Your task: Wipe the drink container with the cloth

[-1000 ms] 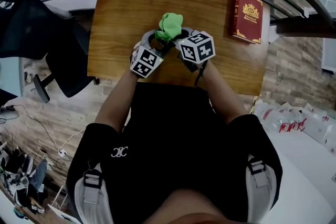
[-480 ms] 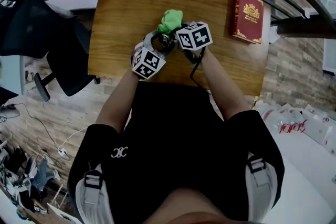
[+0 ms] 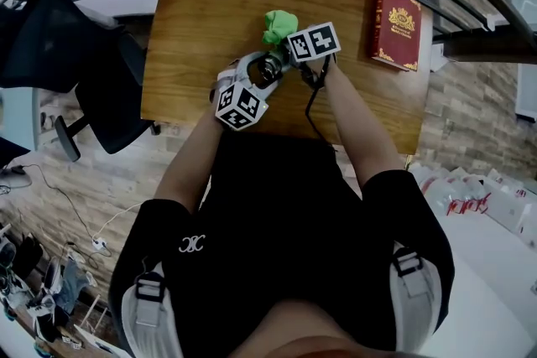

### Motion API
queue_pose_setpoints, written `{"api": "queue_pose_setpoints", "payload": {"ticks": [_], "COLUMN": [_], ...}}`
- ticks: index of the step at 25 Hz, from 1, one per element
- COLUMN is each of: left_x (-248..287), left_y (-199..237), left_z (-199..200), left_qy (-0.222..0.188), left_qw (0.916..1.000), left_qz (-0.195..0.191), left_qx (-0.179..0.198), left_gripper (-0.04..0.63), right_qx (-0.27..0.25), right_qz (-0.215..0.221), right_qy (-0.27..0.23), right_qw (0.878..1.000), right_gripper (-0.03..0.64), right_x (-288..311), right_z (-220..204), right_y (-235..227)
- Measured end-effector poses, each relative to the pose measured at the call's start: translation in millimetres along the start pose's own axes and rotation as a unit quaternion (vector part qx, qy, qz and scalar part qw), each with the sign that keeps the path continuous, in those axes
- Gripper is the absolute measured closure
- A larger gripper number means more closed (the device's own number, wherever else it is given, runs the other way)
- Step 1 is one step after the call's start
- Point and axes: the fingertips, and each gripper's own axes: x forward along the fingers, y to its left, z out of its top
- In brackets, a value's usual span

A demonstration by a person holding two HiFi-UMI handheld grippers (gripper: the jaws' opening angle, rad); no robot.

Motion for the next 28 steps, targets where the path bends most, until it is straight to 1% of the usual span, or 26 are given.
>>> {"api": "queue_pose_setpoints", "payload": {"ticks": [7,11,13,17,21,26,28], "left_x": [-1,-2,-3,-3,-3,-2,-2], "left_y": [6,8,11,19,26,32,35], "left_z": [-1,-1,-3,-3,-7,-13,-14], "left_qy": [-0.004,-0.005,-0.005,-0.016,-0.015,-0.014,-0.019], "left_qw": [0.9994,0.9984,0.9971,0.9921,0.9874,0.9804,0.9746], "left_qz": [-0.001,-0.001,0.002,0.007,0.014,0.022,0.026], "left_qx": [-0.035,-0.056,-0.076,-0.125,-0.157,-0.195,-0.221], "left_gripper": [0.272,0.272,0.272,0.272,0.272,0.272,0.272], "right_qx": [0.092,0.12,0.124,0.102,0.072,0.03,0.008], "right_qz": [0.011,0.004,0.001,0.007,0.014,0.031,0.044], "right_qy": [-0.008,-0.014,-0.013,-0.011,-0.016,-0.033,-0.038], "right_qw": [0.996,0.993,0.992,0.995,0.997,0.999,0.998], "right_gripper": [0.566,0.566,0.566,0.566,0.566,0.566,0.566], "right_x": [-8,-19,-23,-30,-36,-43,-47], "right_z": [-15,-30,-39,-56,-66,-61,-56], "right_y": [-31,-43,-45,-36,-21,-1,9]}}
